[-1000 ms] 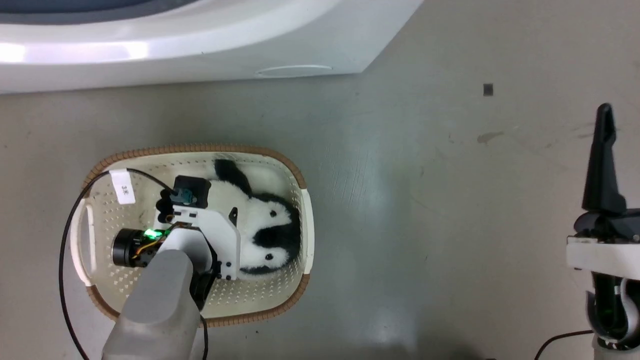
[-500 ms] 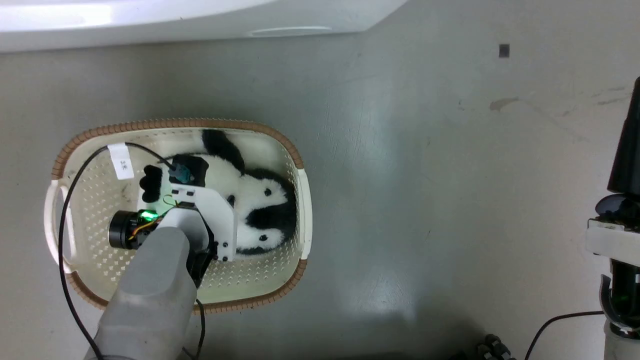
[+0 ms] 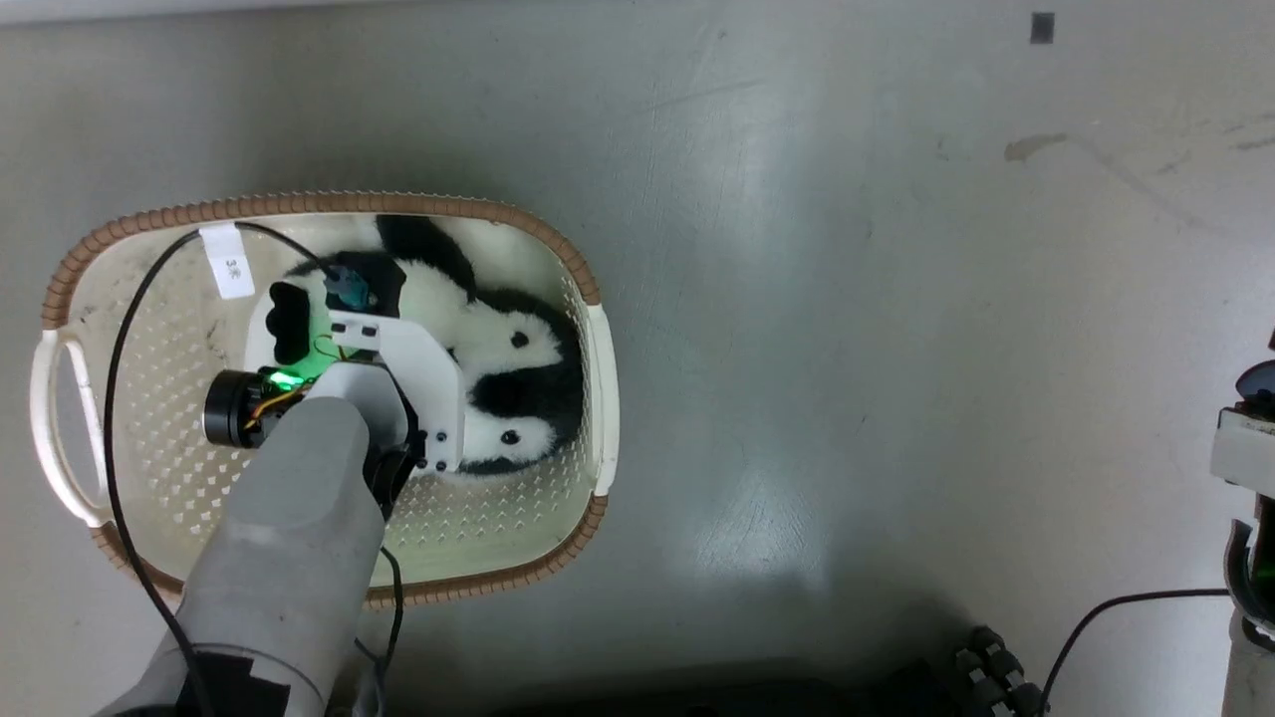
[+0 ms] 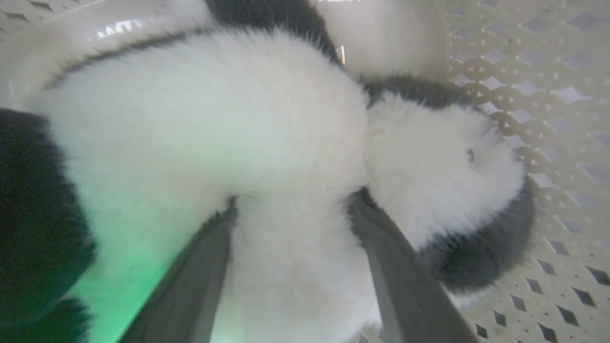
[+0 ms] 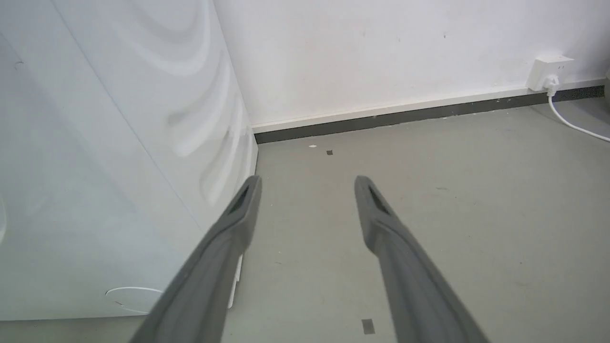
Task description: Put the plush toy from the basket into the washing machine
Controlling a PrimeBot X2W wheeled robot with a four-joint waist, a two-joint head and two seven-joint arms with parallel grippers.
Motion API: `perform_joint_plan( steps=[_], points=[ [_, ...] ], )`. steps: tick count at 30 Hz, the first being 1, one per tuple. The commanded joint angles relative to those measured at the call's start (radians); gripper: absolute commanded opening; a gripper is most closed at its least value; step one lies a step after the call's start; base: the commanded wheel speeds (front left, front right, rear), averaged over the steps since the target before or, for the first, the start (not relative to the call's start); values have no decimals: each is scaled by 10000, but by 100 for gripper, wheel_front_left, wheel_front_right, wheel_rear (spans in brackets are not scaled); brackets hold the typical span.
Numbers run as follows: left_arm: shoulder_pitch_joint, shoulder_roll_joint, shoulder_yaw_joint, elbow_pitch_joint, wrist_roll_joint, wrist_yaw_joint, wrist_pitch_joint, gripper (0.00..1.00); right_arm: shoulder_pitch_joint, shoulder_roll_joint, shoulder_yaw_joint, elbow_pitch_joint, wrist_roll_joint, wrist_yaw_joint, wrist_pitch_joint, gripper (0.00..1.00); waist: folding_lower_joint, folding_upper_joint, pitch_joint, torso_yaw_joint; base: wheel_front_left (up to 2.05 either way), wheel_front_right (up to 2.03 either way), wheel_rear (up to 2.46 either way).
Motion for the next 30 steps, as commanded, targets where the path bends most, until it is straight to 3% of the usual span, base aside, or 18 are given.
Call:
perform_joint_plan(
  steps=[1,7,8,21,30],
  points=[
    [6,48,-108,538,-130,-30,161,100,-247,-4,-82,-143,155,5,-104,100,0,0,143,-15,0,0,0],
    [-397,75,-359,1155,-299,-55,290,100,-370,-4,-196,-361,254,6,-229,100,0,0,588,-66,0,0,0],
    [-612,85,-526,1464,-349,-92,305,0,-444,-4,-283,-442,300,6,-291,100,0,0,802,-79,0,0,0],
    [-638,99,-730,1576,-471,-216,7,0,-526,-4,-253,-369,302,6,-314,100,0,0,436,-102,0,0,0],
    [117,-58,-865,1576,-620,-524,-835,0,-404,-4,-146,220,620,6,-314,100,0,0,-1161,31,0,0,0]
  ],
)
